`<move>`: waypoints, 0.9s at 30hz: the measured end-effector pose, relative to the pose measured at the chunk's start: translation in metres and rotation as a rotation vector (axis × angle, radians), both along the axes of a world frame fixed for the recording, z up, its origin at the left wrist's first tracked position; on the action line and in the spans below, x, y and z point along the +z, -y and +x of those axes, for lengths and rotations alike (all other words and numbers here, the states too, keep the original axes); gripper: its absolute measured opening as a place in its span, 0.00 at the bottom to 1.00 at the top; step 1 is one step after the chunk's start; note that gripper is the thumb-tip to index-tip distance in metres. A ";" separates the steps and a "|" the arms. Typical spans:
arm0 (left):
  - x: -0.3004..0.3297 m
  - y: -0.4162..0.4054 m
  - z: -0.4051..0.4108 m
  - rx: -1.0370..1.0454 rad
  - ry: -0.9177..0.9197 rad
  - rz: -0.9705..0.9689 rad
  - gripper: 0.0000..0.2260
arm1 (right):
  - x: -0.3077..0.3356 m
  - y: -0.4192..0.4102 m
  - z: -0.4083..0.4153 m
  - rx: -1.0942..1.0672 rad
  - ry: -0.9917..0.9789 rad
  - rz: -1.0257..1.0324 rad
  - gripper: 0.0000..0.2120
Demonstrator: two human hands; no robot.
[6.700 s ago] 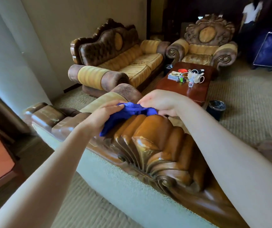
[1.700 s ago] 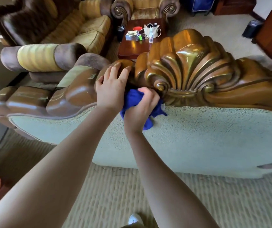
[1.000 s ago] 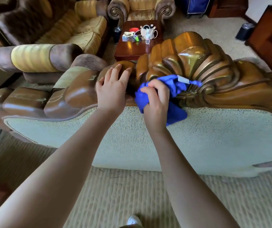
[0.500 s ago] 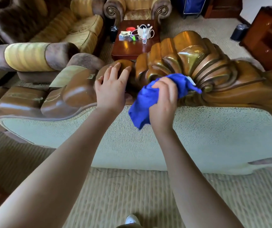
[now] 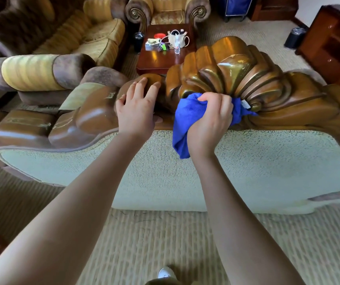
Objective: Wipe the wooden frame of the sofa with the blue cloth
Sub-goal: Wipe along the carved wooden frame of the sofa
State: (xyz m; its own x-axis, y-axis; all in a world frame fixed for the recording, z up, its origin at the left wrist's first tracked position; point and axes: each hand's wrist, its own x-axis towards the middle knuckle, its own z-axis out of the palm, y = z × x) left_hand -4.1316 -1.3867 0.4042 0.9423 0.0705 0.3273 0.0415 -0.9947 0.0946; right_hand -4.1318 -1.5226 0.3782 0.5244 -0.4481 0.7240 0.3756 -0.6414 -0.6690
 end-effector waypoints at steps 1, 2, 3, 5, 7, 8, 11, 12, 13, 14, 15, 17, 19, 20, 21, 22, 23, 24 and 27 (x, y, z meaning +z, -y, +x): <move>0.000 0.000 0.000 0.003 0.004 -0.002 0.38 | 0.002 -0.005 0.000 0.003 -0.010 0.016 0.13; 0.000 0.000 0.001 0.009 0.006 -0.005 0.38 | 0.005 -0.011 0.001 0.003 -0.025 0.050 0.12; 0.000 0.001 0.001 0.016 0.005 -0.006 0.38 | 0.008 -0.018 0.002 -0.002 -0.044 0.099 0.11; -0.001 0.002 0.001 0.021 0.003 -0.004 0.38 | 0.012 -0.028 0.006 -0.017 -0.067 0.148 0.10; -0.002 0.002 0.000 0.021 0.009 0.001 0.38 | 0.009 -0.027 0.008 0.017 -0.054 0.098 0.10; -0.002 0.002 0.000 0.019 0.012 0.005 0.38 | 0.006 -0.023 0.007 0.048 -0.047 0.085 0.11; 0.000 0.002 0.000 0.018 0.002 0.001 0.38 | 0.008 -0.011 0.001 0.074 -0.019 0.241 0.12; 0.001 0.002 0.000 0.019 -0.001 -0.005 0.38 | 0.013 -0.010 -0.002 0.070 0.012 0.293 0.11; 0.003 0.002 0.001 0.018 -0.003 -0.007 0.38 | 0.020 -0.010 -0.003 0.093 0.043 0.300 0.11; 0.004 0.003 0.001 0.012 -0.008 -0.006 0.37 | 0.026 -0.011 -0.003 0.142 0.066 0.258 0.10; 0.005 0.004 0.002 0.005 -0.011 -0.005 0.37 | 0.033 -0.012 -0.001 0.184 0.081 0.179 0.09; 0.005 0.004 0.002 -0.006 -0.005 -0.003 0.36 | 0.042 -0.016 0.006 0.136 0.090 -0.044 0.08; 0.005 0.000 0.002 -0.014 0.000 0.004 0.36 | 0.044 -0.015 0.014 0.024 0.073 -0.259 0.07; 0.004 -0.002 0.002 -0.019 0.000 0.008 0.36 | 0.043 -0.012 0.014 -0.003 0.068 -0.339 0.07; 0.004 -0.003 0.001 -0.023 -0.003 0.010 0.37 | 0.040 -0.005 0.014 -0.019 0.074 -0.396 0.07; 0.004 -0.004 0.001 -0.028 -0.011 0.009 0.37 | 0.035 0.005 0.014 -0.033 0.089 -0.434 0.07; 0.005 -0.004 0.000 -0.032 -0.019 0.002 0.37 | 0.027 0.016 0.014 -0.051 0.103 -0.453 0.08; 0.005 -0.002 0.000 -0.031 -0.022 -0.008 0.37 | 0.018 0.025 0.012 -0.065 0.115 -0.453 0.08; 0.010 0.006 0.000 -0.010 -0.029 -0.028 0.35 | 0.005 0.031 0.010 -0.028 0.102 -0.328 0.11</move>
